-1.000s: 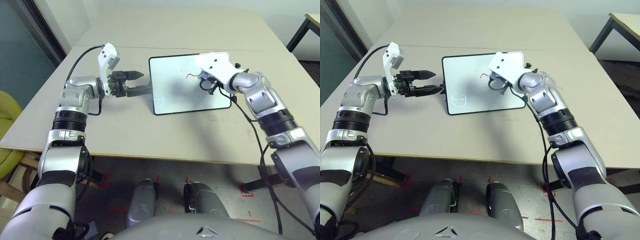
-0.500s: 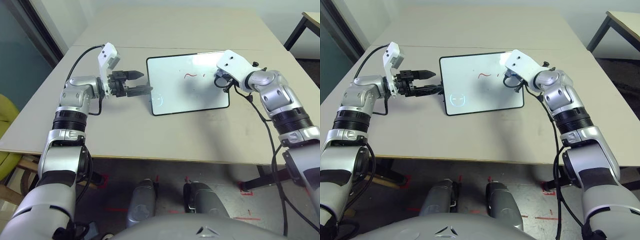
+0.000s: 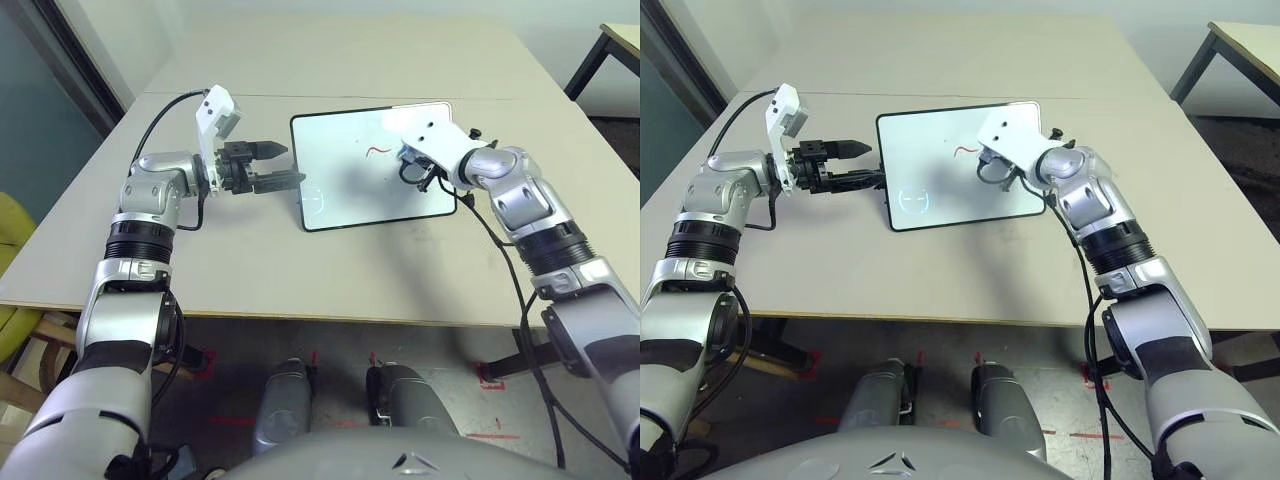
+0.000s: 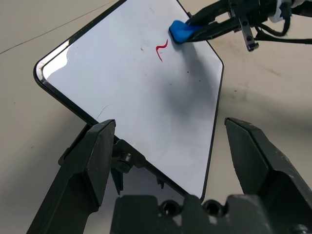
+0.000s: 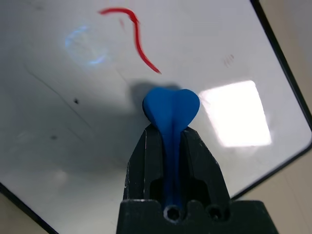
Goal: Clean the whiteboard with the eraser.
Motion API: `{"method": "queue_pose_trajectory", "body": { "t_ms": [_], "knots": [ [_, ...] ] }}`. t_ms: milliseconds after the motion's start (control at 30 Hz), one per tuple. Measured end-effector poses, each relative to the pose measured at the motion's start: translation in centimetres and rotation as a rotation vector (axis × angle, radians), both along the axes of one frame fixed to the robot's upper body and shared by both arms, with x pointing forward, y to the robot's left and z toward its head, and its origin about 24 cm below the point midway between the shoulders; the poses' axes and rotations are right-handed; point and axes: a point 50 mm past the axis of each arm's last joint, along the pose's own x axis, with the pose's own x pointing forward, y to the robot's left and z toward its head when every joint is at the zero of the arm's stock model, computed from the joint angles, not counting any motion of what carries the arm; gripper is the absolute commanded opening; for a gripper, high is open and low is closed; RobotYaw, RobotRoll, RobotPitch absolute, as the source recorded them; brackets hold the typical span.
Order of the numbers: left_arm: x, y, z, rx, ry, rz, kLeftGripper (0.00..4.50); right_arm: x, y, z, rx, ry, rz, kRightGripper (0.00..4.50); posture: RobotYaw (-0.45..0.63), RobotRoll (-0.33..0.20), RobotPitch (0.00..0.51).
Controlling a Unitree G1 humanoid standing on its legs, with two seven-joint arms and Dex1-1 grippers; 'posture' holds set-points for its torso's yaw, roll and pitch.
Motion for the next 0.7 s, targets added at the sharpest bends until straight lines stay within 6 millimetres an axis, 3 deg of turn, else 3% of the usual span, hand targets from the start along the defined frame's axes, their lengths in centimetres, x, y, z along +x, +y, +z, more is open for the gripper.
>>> {"method": "queue_pose_trajectory", "body": {
  "t_ms": [267,700],
  "knots": [
    [0.0,0.0,0.0,0.000,0.000,0.000,4.50,-0.4,1.2,-0.4,-0.013,0.004,0.046,0.25,0.14,0.000,0.064],
    [0.0,0.0,0.1,0.000,-0.004,-0.001,4.50,-0.3,0.6,-0.3,-0.036,-0.007,0.053,0.25,0.14,0.000,0.058]
  ]
}}
